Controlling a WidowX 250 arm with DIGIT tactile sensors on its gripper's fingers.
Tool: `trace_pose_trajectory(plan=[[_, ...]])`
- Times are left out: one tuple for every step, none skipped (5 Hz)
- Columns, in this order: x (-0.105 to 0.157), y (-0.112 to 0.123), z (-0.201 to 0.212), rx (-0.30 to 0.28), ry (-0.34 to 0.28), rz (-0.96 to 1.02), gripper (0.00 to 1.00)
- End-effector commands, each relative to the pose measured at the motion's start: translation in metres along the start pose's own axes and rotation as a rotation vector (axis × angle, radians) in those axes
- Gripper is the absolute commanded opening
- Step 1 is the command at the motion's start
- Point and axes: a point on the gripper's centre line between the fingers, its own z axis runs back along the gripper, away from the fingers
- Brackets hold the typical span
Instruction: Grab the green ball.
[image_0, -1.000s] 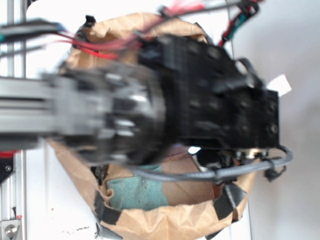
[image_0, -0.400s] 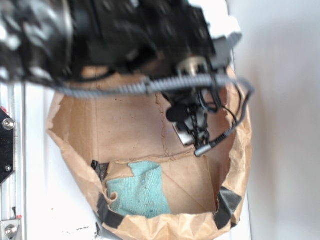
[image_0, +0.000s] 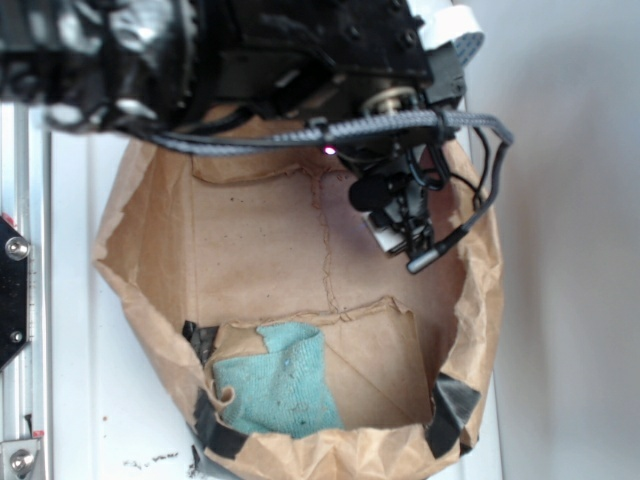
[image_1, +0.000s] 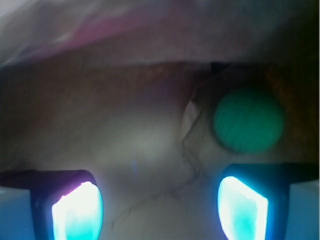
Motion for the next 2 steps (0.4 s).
trace_pose_trajectory(plan=[[0.0144, 0.0094, -0.0011, 0.024, -0.099, 0.027, 1.00], [0.0180, 0.0155, 0.0008, 0.045, -0.123, 0.060, 1.00]])
